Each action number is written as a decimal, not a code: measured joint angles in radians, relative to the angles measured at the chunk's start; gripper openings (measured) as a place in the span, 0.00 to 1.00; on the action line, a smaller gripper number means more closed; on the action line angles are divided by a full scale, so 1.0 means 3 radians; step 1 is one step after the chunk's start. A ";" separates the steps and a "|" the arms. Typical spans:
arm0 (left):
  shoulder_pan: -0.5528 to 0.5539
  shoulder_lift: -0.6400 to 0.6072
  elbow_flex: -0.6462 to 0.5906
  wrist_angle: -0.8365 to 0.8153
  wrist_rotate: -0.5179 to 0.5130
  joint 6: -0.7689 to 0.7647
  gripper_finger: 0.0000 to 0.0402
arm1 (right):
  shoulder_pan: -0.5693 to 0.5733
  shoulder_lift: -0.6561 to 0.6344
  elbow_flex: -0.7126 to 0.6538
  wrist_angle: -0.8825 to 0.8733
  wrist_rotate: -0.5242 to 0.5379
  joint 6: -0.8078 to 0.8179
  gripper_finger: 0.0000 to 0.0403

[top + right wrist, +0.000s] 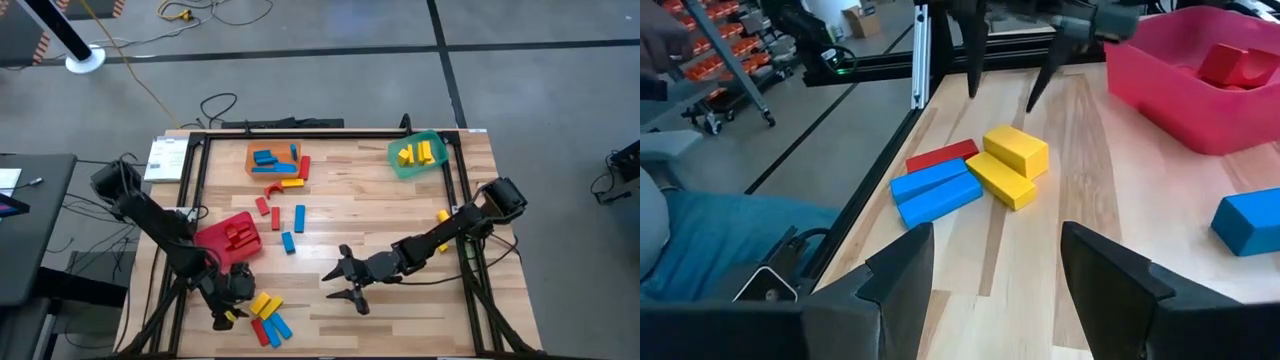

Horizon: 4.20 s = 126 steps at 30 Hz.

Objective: Sort blocks
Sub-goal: Put the yellow block into the green bin

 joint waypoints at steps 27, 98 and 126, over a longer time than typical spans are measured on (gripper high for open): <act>0.0288 0.0371 0.0002 0.0343 -0.0176 -0.0575 0.64 | -0.0066 0.0001 0.0000 -0.0092 0.0017 -0.0186 0.58; -0.0313 0.0807 0.1257 -0.2171 -0.0227 -0.2510 0.64 | -0.0154 0.0004 0.0000 -0.0256 0.0013 -0.0434 0.58; -0.0271 0.0838 0.0631 -0.1300 0.0008 -0.2933 0.64 | -0.0103 0.0004 0.0000 -0.0271 0.0013 -0.0437 0.58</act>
